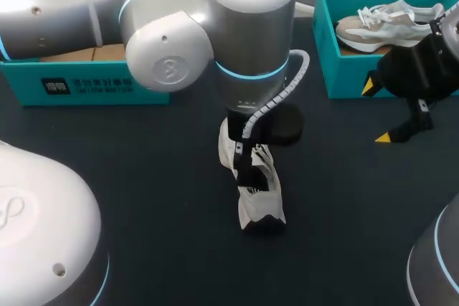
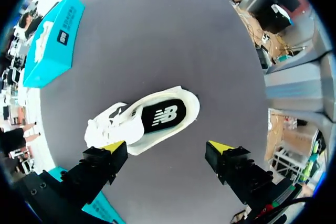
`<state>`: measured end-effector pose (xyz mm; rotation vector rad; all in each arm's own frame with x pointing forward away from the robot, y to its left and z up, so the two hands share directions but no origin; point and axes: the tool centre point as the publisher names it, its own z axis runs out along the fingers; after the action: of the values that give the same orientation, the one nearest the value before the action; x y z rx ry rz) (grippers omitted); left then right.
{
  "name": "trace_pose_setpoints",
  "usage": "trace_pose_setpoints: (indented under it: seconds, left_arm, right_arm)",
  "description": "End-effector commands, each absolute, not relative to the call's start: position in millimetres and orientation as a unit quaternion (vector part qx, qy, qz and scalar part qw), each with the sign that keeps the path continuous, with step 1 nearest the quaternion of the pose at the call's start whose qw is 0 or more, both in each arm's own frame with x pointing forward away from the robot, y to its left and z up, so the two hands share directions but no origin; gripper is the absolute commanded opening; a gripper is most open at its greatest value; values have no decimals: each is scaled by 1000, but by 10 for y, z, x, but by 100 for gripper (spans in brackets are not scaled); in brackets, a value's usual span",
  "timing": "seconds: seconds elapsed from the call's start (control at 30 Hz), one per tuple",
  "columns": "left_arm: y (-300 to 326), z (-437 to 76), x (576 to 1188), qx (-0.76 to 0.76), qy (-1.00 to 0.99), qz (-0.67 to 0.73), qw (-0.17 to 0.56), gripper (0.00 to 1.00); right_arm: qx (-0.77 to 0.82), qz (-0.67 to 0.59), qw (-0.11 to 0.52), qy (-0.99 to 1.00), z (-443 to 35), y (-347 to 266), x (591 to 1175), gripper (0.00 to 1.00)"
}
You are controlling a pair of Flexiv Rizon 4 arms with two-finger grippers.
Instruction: Take the shoe out of the shoebox, open the shoe tongue, remove and reinsert the insole, then place the shoe into the shoebox
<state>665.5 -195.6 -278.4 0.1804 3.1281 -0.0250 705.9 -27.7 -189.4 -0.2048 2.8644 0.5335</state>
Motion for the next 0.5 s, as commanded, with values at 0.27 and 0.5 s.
trace_pose_setpoints:
  seconds: [0.27, 0.5]
  left_arm:
    - [-2141, -3018, 6377, -88, 995, -38, -13, 100]
    - [-2202, -3134, 6245, -74, 997, -32, -5, 100]
  right_arm:
    - [-70, 180, 109, 975, -1900, -263, 7077, 100]
    - [-70, 180, 109, 975, -1900, -263, 7077, 100]
